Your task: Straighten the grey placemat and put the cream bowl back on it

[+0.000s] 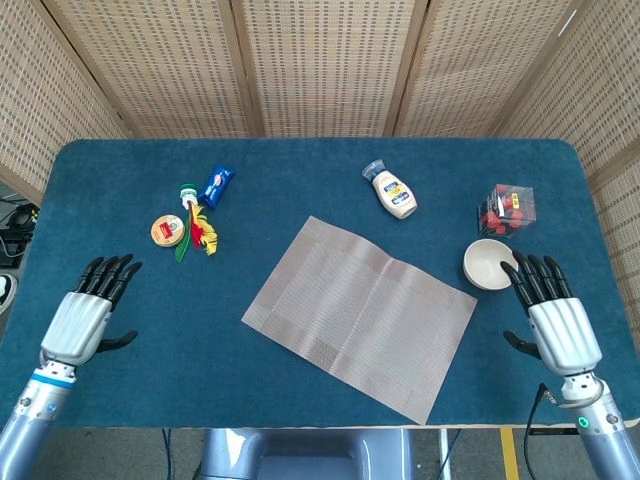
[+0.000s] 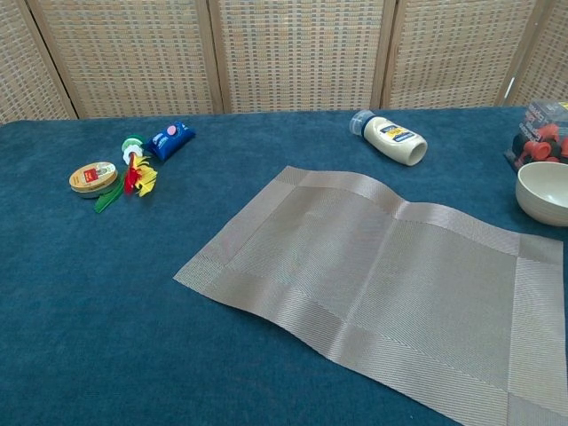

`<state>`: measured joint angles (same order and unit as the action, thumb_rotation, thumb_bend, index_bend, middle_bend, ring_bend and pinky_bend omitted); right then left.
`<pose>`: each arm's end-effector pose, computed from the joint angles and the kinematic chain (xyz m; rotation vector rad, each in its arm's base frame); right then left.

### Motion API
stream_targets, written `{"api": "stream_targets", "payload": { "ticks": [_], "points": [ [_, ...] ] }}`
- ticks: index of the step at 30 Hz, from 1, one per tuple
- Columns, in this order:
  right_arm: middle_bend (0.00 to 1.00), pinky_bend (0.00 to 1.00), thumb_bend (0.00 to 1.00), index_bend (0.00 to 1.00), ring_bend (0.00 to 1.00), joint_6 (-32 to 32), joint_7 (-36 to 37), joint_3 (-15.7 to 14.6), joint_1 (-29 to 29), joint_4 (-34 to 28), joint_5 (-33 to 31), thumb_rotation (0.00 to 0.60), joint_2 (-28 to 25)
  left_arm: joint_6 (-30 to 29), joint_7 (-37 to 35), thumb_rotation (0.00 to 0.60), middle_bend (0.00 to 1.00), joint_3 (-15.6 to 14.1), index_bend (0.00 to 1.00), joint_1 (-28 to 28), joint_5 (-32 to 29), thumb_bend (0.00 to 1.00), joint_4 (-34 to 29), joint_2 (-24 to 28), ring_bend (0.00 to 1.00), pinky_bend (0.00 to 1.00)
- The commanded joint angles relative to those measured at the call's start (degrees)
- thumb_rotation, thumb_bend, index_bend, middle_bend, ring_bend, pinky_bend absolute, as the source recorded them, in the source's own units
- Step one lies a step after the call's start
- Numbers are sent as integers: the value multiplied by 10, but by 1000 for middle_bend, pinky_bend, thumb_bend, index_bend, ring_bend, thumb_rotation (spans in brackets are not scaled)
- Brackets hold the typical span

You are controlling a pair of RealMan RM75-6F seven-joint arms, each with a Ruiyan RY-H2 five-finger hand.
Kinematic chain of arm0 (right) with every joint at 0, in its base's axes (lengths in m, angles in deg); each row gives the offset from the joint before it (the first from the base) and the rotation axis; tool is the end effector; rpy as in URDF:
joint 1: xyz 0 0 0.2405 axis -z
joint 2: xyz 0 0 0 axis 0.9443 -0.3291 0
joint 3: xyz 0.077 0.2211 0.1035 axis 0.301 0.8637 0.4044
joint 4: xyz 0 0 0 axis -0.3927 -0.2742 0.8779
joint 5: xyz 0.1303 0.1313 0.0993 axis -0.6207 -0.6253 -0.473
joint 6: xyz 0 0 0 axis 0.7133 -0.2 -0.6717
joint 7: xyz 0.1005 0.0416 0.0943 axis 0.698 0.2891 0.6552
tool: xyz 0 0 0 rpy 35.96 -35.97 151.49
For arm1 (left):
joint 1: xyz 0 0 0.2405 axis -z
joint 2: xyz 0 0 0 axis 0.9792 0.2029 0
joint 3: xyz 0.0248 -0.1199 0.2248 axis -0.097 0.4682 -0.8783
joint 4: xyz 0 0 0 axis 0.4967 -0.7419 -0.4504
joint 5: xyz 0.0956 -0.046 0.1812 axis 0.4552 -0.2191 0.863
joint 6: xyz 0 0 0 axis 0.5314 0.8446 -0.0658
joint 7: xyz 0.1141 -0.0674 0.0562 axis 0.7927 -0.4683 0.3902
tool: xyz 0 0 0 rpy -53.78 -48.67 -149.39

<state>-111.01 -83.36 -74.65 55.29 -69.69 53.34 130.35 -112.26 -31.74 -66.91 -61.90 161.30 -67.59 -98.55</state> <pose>-0.2680 -0.2199 0.1540 1.5472 -0.7011 1.0084 -0.2526 0.2347 0.1008 -1.6900 -0.8020 -0.9790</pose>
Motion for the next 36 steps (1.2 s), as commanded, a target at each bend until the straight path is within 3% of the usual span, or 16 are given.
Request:
{"api": "stream_targets", "payload": {
  "ticks": [1,6,13,25,36],
  "points": [
    [0,0,0,16,0,-19,14,-7,22,-6,-1,600,11,45,-33,600,0,2,81,51,38,0,65,-47,0,0],
    [0,0,0,29,0,-48,8,-5,49,11,6,600,42,107,-44,600,0,-2,137,112,62,0,146,-113,0,0],
    [0,0,0,39,0,-40,15,2,55,30,13,600,51,161,-18,600,0,-1,152,161,56,16,210,-181,0,0],
    [0,0,0,56,0,-26,18,10,58,35,19,600,53,220,10,600,0,11,171,214,25,44,277,-257,0,0],
    [0,0,0,57,0,-24,20,21,62,37,22,600,55,263,39,600,0,17,184,255,1,48,303,-291,0,0]
  ]
}}
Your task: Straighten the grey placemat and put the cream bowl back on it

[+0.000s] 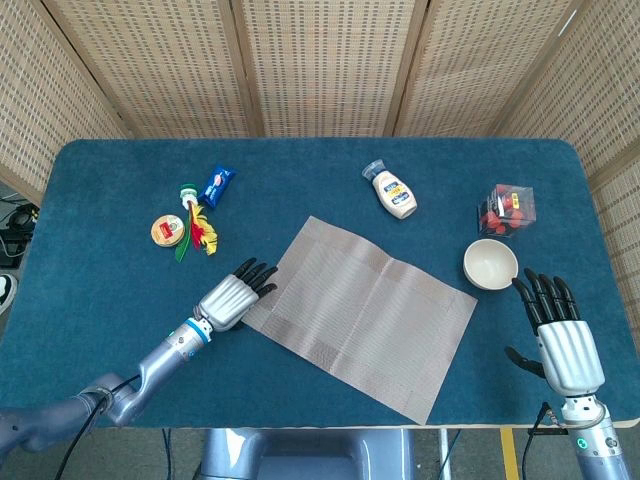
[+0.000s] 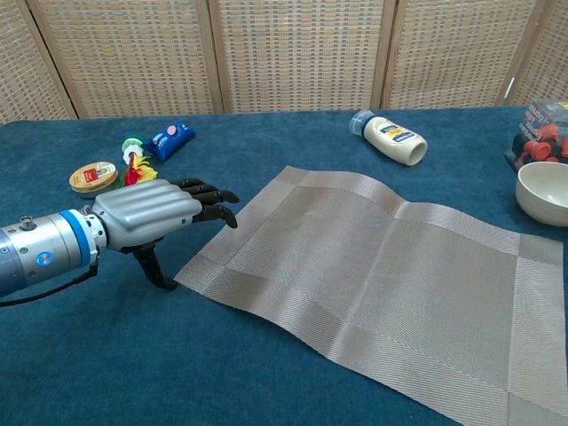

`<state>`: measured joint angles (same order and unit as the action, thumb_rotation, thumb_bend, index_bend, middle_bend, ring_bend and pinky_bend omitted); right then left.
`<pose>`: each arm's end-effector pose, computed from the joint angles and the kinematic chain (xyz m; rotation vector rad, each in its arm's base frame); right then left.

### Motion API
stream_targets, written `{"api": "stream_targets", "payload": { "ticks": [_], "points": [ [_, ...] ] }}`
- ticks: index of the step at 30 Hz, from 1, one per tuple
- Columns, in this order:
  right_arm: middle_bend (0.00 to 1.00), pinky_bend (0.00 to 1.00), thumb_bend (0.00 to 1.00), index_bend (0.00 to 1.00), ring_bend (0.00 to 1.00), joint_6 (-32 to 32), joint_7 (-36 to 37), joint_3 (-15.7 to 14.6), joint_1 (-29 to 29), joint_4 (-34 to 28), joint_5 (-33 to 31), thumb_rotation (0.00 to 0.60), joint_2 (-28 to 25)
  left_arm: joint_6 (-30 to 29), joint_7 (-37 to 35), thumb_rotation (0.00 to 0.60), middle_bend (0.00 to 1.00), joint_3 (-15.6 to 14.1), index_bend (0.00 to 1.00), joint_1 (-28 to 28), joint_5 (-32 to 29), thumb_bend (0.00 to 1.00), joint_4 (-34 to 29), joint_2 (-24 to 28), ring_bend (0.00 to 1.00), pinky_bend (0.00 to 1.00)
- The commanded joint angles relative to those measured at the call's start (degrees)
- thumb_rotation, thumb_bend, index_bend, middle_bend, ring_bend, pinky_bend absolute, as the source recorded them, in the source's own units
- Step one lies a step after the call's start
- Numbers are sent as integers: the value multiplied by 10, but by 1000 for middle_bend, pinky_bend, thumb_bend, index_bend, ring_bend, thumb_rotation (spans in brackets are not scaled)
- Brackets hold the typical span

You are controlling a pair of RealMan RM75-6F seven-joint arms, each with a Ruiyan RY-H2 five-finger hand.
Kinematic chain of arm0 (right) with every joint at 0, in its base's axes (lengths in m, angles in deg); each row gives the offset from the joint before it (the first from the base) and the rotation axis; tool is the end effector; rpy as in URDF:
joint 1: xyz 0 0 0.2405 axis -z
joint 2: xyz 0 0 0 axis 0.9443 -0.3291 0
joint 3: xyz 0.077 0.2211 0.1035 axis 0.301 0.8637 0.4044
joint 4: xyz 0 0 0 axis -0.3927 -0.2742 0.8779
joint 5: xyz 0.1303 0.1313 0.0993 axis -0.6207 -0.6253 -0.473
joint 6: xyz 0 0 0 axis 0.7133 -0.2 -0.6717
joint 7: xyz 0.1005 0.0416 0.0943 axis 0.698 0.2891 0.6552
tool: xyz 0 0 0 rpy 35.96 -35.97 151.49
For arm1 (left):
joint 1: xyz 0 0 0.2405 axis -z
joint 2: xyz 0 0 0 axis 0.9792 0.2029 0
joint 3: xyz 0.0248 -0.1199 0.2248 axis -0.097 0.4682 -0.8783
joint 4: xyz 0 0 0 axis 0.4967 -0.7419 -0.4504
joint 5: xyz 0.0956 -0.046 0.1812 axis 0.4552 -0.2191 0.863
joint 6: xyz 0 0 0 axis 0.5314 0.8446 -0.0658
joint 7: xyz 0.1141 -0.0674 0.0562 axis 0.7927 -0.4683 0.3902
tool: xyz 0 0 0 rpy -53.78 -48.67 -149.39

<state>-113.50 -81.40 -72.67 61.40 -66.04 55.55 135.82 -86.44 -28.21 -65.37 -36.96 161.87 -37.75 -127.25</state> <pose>-0.2828 -0.1963 0.1373 1.4582 -0.7573 1.0499 -0.1734 0.3294 -0.0763 -2.2092 -0.5701 -0.8204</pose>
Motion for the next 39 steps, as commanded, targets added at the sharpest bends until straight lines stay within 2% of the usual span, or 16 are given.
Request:
{"api": "stream_targets", "payload": {
  "ticks": [1,3,5,7,12,26,33,36,39],
  "points": [
    [0,0,0,57,0,1,1,1,1,0,0,600,0,7,6,600,0,2,185,7,-6,69,7,-6,0,0],
    [0,0,0,57,0,2,3,3,2,1,0,600,-1,10,12,600,0,3,187,12,-10,141,10,-10,0,0],
    [0,0,0,59,0,2,5,5,2,0,2,600,-1,12,14,600,0,2,191,15,-16,254,10,-14,0,0],
    [0,0,0,61,0,1,5,6,4,0,4,600,-1,12,15,600,0,1,192,17,-19,316,10,-15,0,0],
    [0,0,0,62,0,1,6,8,6,-1,8,600,-3,7,16,600,0,-1,200,20,-28,382,8,-16,0,0],
    [0,0,0,64,0,-1,3,11,11,-8,17,600,-5,-7,18,600,0,0,237,27,-40,394,-22,6,0,0],
    [0,0,0,74,0,1,3,13,13,-9,19,600,-6,-2,24,600,0,1,271,32,-53,394,-23,0,0,0],
    [0,0,0,77,0,1,3,14,13,-10,21,600,-7,-2,23,600,0,2,337,33,-58,403,-20,-5,0,0],
    [0,0,0,79,0,1,3,14,14,-11,23,600,-8,-9,23,600,0,2,501,33,-60,447,-18,-9,0,0]
  ]
}}
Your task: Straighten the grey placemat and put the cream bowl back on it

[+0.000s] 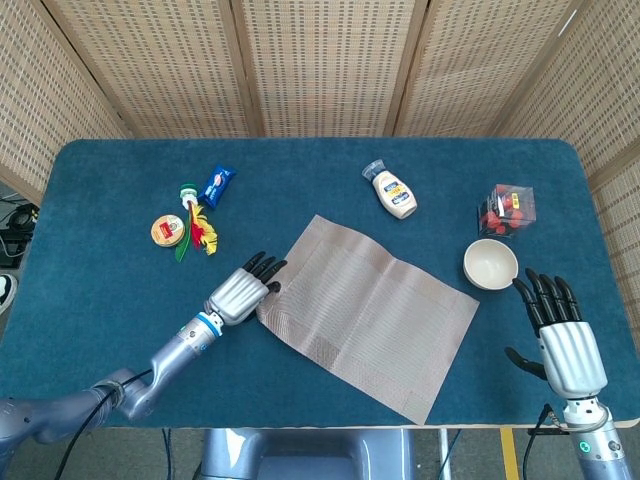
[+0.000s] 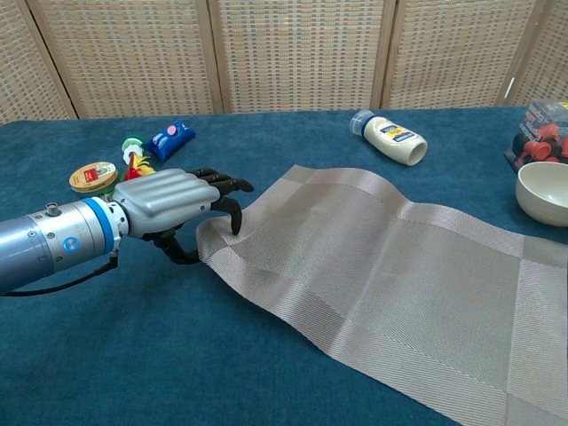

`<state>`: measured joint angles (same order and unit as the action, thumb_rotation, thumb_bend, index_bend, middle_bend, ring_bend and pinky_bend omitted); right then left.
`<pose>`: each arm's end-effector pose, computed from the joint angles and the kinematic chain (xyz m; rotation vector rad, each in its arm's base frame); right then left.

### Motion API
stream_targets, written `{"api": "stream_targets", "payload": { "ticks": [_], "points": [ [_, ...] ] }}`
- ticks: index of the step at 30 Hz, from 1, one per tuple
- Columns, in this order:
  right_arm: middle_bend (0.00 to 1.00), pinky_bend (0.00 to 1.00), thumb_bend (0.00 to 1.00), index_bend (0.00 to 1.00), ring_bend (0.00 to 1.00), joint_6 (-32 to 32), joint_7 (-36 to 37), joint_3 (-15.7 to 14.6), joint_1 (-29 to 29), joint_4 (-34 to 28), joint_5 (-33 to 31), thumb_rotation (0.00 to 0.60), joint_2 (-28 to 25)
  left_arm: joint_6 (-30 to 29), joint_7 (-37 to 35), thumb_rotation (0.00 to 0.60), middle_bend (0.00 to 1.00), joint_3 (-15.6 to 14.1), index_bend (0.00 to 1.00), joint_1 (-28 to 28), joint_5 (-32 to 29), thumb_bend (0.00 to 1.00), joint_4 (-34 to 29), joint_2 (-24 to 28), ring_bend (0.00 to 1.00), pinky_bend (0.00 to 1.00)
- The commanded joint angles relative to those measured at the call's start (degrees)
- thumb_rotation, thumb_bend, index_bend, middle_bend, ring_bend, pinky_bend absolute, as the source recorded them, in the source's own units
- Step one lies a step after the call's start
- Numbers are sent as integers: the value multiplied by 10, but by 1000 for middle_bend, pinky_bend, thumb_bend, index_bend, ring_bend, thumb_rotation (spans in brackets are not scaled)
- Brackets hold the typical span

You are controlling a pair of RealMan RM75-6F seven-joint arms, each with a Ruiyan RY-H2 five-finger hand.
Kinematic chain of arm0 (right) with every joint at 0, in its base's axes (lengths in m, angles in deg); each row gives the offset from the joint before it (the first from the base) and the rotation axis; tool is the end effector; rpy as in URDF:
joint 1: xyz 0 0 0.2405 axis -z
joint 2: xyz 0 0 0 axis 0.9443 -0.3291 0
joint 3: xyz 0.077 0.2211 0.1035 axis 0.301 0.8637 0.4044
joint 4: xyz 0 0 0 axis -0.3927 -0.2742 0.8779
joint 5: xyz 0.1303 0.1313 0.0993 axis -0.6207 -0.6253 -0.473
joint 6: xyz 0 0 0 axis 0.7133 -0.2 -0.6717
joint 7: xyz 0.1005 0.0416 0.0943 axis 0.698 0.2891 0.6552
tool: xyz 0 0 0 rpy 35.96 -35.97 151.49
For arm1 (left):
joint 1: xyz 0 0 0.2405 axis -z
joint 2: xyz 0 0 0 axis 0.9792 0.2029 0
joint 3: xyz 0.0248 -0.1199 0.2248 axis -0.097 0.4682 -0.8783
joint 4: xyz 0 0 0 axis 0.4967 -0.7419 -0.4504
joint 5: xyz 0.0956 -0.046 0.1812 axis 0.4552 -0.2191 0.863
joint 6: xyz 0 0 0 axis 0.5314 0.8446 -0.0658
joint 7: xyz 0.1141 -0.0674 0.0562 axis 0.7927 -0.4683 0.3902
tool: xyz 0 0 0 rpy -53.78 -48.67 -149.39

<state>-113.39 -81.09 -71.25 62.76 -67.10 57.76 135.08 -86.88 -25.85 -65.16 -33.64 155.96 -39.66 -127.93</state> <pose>-0.2780 -0.1931 0.1412 1.4596 -0.7475 1.0758 -0.1512 0.3378 -0.0788 -2.1824 -0.5962 -0.8563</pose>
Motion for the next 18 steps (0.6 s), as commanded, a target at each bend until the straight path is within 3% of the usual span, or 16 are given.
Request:
{"api": "stream_targets", "payload": {
  "ticks": [1,4,7,12,18],
  "points": [
    [0,0,0,79,0,-1,0,0,1,0,2,600,0,-9,-1,600,0,0,574,-1,0,455,2,-3,0,0],
    [0,0,0,80,0,-2,1,1,1,-1,5,600,-1,-23,0,600,0,-1,720,-4,2,455,2,-5,0,0],
    [0,0,0,81,0,-3,2,1,2,-3,8,600,-2,-56,8,600,0,-7,783,-13,16,455,-2,-3,0,0],
    [0,0,0,81,0,-5,2,1,4,-5,12,600,-3,-97,22,600,0,-21,790,-35,27,455,-33,12,0,0],
    [0,0,0,83,0,-7,1,1,6,-7,17,600,-4,-120,61,600,0,-41,801,-62,28,455,-112,49,0,0]
  ]
}}
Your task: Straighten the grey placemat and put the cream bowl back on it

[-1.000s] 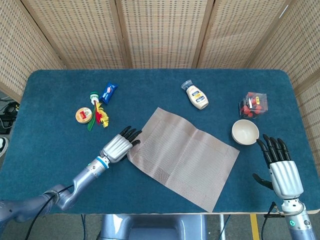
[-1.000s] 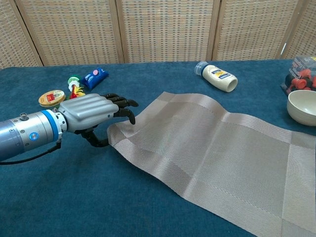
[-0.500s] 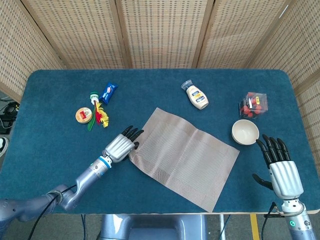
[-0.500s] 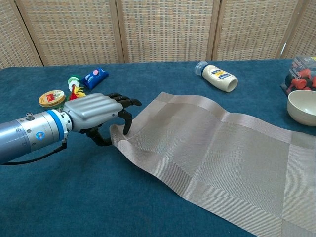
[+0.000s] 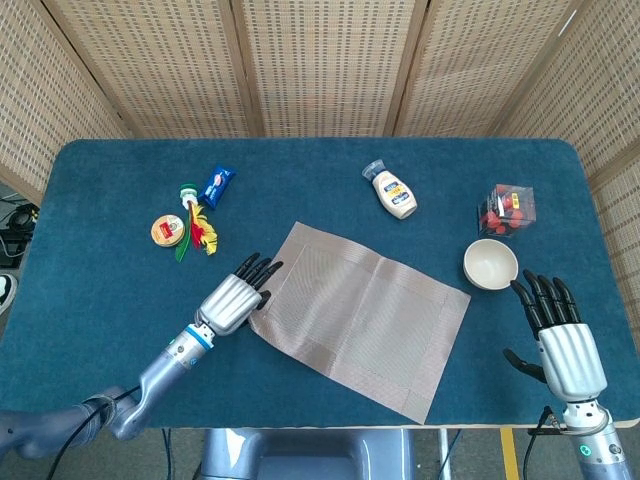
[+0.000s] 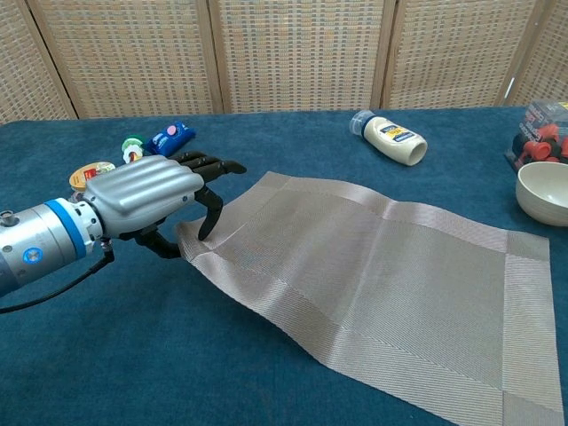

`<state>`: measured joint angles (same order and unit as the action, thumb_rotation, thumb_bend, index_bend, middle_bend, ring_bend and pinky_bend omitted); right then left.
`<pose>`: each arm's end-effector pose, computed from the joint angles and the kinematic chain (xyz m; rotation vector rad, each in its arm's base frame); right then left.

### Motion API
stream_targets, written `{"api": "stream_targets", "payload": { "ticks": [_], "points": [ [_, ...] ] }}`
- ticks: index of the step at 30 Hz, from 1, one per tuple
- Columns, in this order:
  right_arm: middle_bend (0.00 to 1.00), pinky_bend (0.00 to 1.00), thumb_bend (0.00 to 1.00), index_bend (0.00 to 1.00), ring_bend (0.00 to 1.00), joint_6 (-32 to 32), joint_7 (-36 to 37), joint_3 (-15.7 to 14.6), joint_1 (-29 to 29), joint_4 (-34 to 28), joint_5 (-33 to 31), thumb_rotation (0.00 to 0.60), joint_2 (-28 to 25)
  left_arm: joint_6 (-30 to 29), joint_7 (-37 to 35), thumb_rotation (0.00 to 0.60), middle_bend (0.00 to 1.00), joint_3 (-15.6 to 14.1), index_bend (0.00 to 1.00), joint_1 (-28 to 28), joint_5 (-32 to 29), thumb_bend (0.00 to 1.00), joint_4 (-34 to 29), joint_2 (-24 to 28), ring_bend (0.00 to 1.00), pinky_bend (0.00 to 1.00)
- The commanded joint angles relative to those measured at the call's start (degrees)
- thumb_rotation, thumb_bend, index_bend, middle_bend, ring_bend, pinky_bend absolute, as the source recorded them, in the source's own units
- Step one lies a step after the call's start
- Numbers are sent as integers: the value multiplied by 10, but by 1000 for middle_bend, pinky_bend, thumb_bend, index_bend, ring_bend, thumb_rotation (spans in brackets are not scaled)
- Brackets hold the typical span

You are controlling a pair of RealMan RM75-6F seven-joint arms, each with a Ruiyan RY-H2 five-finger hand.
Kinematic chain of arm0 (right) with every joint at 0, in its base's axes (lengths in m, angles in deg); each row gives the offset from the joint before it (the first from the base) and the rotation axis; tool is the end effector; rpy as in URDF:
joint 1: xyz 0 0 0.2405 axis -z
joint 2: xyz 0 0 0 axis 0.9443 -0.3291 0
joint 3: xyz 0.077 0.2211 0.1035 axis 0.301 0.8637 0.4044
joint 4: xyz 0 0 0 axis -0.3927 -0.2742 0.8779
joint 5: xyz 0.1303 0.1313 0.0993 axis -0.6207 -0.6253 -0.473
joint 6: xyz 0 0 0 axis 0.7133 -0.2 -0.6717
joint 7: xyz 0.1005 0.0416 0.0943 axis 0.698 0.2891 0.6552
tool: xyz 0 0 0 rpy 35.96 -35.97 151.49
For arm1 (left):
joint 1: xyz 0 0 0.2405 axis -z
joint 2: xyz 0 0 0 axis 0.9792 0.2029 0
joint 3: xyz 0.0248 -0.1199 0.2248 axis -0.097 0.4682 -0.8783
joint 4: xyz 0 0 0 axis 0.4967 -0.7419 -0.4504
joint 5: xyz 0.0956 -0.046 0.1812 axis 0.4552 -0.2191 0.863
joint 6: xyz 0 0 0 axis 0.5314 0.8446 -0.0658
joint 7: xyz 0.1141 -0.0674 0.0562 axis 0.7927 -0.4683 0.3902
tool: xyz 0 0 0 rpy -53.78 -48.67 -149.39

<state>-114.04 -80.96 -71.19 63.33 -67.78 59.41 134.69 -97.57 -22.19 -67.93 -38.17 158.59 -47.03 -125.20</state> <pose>-0.2738 -0.1894 0.1427 1.4676 -0.7378 1.0981 -0.1514 0.3063 -0.0577 -2.1104 -0.5365 -0.9844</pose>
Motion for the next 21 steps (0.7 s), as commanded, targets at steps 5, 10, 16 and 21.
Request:
{"api": "stream_targets", "payload": {
  "ticks": [5,10,16,21],
  "points": [
    [0,0,0,90,0,-8,-3,-1,4,-5,8,600,-2,-12,110,600,0,-39,803,-43,-21,455,-148,73,0,0],
    [0,0,0,93,0,-11,-6,-3,7,-8,16,600,-3,-2,154,600,0,-63,803,-57,-35,455,-227,107,0,0],
    [0,0,0,97,0,-13,-10,-4,9,-9,22,600,-3,14,168,600,0,-90,804,-65,-33,455,-285,133,0,0],
    [0,0,0,102,0,-14,-12,-4,10,-10,24,600,-3,30,186,600,0,-103,804,-68,-41,455,-318,146,0,0]
  ]
}}
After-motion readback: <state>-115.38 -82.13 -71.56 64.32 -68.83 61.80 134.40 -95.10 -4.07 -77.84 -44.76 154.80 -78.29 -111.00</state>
